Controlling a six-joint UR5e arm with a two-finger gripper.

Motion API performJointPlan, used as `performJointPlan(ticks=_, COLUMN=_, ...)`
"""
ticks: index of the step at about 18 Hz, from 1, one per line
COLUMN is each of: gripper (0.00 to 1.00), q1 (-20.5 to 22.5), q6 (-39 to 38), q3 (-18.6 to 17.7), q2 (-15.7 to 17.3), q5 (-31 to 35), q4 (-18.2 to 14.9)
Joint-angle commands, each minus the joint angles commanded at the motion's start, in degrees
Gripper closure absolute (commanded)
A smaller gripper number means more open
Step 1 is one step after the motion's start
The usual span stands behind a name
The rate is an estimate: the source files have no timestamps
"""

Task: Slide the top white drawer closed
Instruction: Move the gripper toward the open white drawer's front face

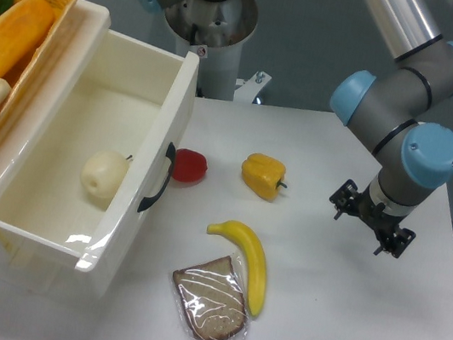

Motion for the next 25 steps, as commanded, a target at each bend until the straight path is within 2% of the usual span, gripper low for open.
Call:
performJointPlan(ticks=4, gripper=0.00, q1=-0.2, q6=-0.3, q3=-0.5, q2=-0.1, q5=-0.1, q4=-0.1)
performJointPlan(ticks=8, gripper=0.00, q1=-0.2, q6=-0.5, q3=-2.5, q2=0.3, q5=-0.3, q4=0.0)
performJointPlan(ticks=12, gripper=0.00, q1=-1.0, q6=-1.1, q3=-5.9, q2=2.1, q5=-0.2, q4=0.4)
performJointPlan(ticks=14, gripper=0.00, q1=-1.4, q6=-3.2, q3=-8.7, q2=2.6, q5=0.1, q4=0.8)
performJointPlan(ticks=20, gripper=0.00, q1=-2.3, q6=-6.1, q3=-8.9, q2=4.0, q5=-0.4, q4=0.7)
performJointPlan(ticks=21, gripper=0.02, q1=-2.8, q6=-6.7, q3=-8.4, q2=4.0, q5=-0.5, q4=0.7)
performJointPlan(ticks=25, gripper=0.39, q1=-4.9, q6=-13.5, q3=-8.0, q2=5.4, q5=-2.2, q4=0.4)
